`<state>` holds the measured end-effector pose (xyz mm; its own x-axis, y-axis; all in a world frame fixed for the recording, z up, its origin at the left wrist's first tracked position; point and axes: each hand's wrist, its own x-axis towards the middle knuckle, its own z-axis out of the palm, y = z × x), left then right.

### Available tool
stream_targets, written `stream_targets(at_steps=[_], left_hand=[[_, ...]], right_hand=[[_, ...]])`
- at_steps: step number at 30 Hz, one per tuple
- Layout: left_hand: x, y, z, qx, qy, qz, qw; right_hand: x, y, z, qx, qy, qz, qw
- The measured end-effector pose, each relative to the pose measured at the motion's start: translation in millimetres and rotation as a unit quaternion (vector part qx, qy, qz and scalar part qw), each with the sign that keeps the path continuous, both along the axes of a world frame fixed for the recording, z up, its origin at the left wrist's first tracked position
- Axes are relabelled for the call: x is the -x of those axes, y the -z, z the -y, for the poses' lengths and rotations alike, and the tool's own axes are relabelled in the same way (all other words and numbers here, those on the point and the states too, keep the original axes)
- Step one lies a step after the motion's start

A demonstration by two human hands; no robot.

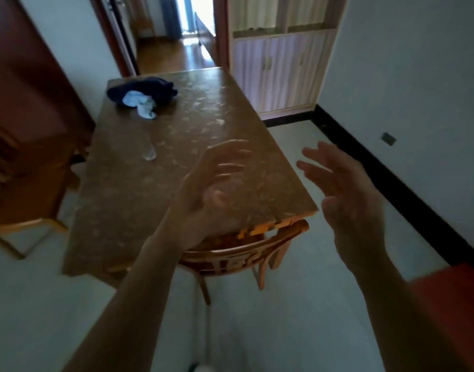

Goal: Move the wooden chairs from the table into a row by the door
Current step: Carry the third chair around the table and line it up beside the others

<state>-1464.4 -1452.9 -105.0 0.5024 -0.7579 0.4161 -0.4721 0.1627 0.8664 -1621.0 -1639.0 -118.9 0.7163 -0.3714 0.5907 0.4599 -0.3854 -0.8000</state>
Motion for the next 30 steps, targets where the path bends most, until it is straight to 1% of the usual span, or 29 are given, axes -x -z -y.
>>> stream_targets(at_steps=[2, 3, 4, 5, 6, 7, 8, 9, 10, 12, 14, 16, 19, 21, 25, 27, 30], left_hand=[[9.0, 27.0, -7.5, -0.018, -0.062, 0.038, 0.997], [8.1, 42.3, -9.5, -0.049, -0.084, 0.049, 0.994], [4.1, 59.2, -11.1, -0.106, -0.098, 0.052, 0.988], [-2.2, 77.3, -11.3, -0.2, -0.102, 0.054, 0.973], [-10.8, 98.4, -10.8, -0.32, -0.099, 0.066, 0.94], [-16.2, 120.1, -10.0, -0.436, -0.086, 0.082, 0.892], [-20.6, 144.1, -9.1, -0.52, -0.074, 0.089, 0.846], [-24.0, 168.0, -7.7, -0.566, -0.065, 0.083, 0.818], [-27.8, 188.3, -4.8, -0.589, -0.057, 0.073, 0.803], [-31.2, 218.1, 1.3, -0.616, -0.05, 0.071, 0.783], [-35.8, 235.9, 6.9, -0.632, -0.056, 0.087, 0.768], [-40.5, 246.0, 11.5, -0.636, -0.066, 0.096, 0.763], [-46.2, 250.0, 13.3, -0.619, -0.065, 0.085, 0.778], [-47.4, 249.5, 10.6, -0.615, -0.061, 0.093, 0.781], [-48.2, 248.9, 10.0, -0.63, -0.042, 0.109, 0.768], [-49.0, 248.3, 12.8, -0.628, -0.034, 0.11, 0.77], [-45.1, 247.3, 15.4, -0.619, -0.041, 0.116, 0.776]], right_hand=[[-18.2, 15.1, 14.4, 0.074, -0.008, -0.026, 0.997], [-28.7, 26.8, 20.2, 0.113, -0.019, -0.046, 0.992], [-40.3, 40.4, 25.8, 0.137, -0.048, -0.083, 0.986], [-52.5, 55.4, 31.1, 0.162, -0.088, -0.135, 0.974], [-66.5, 72.1, 35.6, 0.199, -0.123, -0.199, 0.952], [-77.1, 90.1, 40.7, 0.25, -0.139, -0.273, 0.918], [-87.5, 110.3, 46.8, 0.298, -0.15, -0.353, 0.874], [-95.6, 131.2, 52.8, 0.328, -0.162, -0.424, 0.829], [-101.3, 151.1, 59.5, 0.341, -0.174, -0.477, 0.791], [-104.9, 186.4, 71.4, 0.349, -0.201, -0.54, 0.739], [-109.6, 209.8, 80.9, 0.391, -0.211, -0.564, 0.696], [-116.7, 222.8, 87.0, 0.428, -0.213, -0.57, 0.668], [-128.8, 234.5, 89.9, 0.466, -0.23, -0.567, 0.639], [-134.5, 239.2, 88.5, 0.498, -0.232, -0.549, 0.63], [-135.4, 249.8, 91.0, 0.538, -0.218, -0.491, 0.65], [-134.0, 252.3, 95.0, 0.553, -0.212, -0.457, 0.664], [-130.1, 255.4, 95.5, 0.589, -0.204, -0.414, 0.663]])
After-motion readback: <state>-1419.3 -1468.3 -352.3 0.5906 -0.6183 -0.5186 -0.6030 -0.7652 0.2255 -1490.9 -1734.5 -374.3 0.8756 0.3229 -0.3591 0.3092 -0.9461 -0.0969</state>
